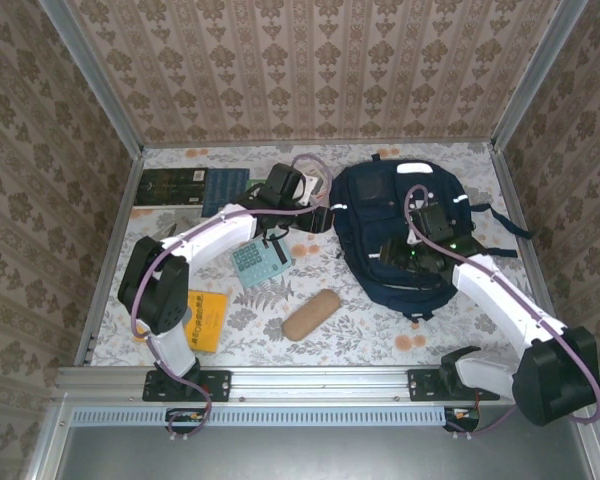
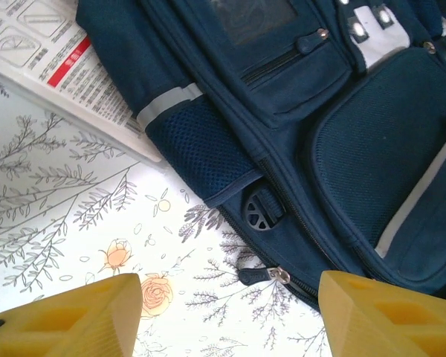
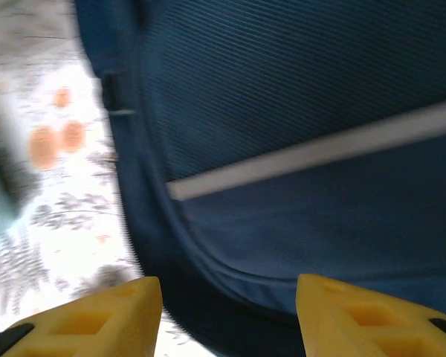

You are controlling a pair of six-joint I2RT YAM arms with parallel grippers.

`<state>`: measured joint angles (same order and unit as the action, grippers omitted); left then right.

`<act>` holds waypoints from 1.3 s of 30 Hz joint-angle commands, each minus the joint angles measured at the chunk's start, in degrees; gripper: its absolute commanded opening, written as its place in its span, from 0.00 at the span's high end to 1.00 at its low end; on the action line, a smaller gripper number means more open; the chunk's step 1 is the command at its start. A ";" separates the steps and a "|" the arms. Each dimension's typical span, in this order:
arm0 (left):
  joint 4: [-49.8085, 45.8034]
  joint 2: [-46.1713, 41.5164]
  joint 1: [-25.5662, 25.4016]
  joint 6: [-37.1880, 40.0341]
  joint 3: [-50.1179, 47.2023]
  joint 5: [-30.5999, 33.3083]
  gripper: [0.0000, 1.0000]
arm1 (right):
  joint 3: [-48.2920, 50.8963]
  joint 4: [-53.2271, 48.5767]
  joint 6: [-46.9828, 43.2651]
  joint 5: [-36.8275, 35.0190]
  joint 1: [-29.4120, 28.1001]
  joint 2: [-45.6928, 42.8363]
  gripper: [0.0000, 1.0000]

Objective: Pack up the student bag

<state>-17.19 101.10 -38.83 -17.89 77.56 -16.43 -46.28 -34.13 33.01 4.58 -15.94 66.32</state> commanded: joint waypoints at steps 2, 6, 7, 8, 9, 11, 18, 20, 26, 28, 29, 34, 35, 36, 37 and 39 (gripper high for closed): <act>-1.48 2.08 0.31 5.55 4.67 -5.69 0.36 | 4.03 -6.82 9.80 -9.65 1.75 -6.07 0.49; -2.53 3.89 1.32 3.97 5.99 -5.27 0.36 | 7.24 -5.75 12.94 -8.01 2.20 -10.44 0.49; -1.64 3.69 1.99 2.50 5.22 -5.18 0.35 | 7.62 -4.73 12.96 -6.37 2.20 -10.78 0.49; -0.59 3.50 2.85 1.26 4.04 -5.68 0.35 | 7.98 -3.14 12.67 -4.58 2.03 -10.95 0.48; 0.11 3.30 3.68 0.34 3.14 -6.09 0.35 | 8.22 -1.63 12.13 -3.17 1.80 -10.88 0.48; -0.60 3.14 4.67 0.11 2.63 -4.83 0.35 | 7.80 -0.74 11.23 -3.11 1.37 -9.64 0.47; -3.06 5.25 4.35 -0.54 5.01 -4.06 0.36 | 7.19 3.83 10.63 -3.41 4.61 -0.93 0.43; -2.36 5.73 3.22 -0.57 5.28 -2.82 0.36 | 6.91 7.18 11.46 -2.17 5.89 1.24 0.42; -5.44 7.38 0.37 -0.45 8.53 0.07 0.36 | 7.03 15.47 17.36 1.43 10.46 5.99 0.44; -5.31 7.23 -0.26 -0.47 8.48 0.45 0.36 | 7.71 18.01 20.07 2.46 11.93 7.08 0.47; -5.45 7.27 -0.37 -0.48 8.53 0.68 0.36 | 8.36 20.45 20.95 4.45 12.69 8.21 0.54; -5.60 6.70 -0.52 -0.57 8.18 1.27 0.36 | 5.44 23.78 21.53 10.67 12.50 11.20 1.00; -5.53 6.44 -0.46 -0.48 7.88 1.46 0.36 | 4.38 23.72 21.43 10.78 12.20 10.41 1.00; -5.32 6.22 -0.46 -0.48 7.57 1.71 0.36 | 3.05 23.64 21.07 10.61 11.72 9.26 1.00; -5.13 6.13 -0.46 -0.46 7.27 2.23 0.35 | 1.56 22.99 20.72 9.89 11.22 7.98 1.00; -4.96 6.36 -0.36 -1.21 6.71 2.97 0.35 | -1.61 21.75 19.77 8.90 10.20 5.75 1.00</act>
<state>-21.50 108.31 -39.55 -18.02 84.51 -15.18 -42.33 -14.98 54.13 10.98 -4.12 76.16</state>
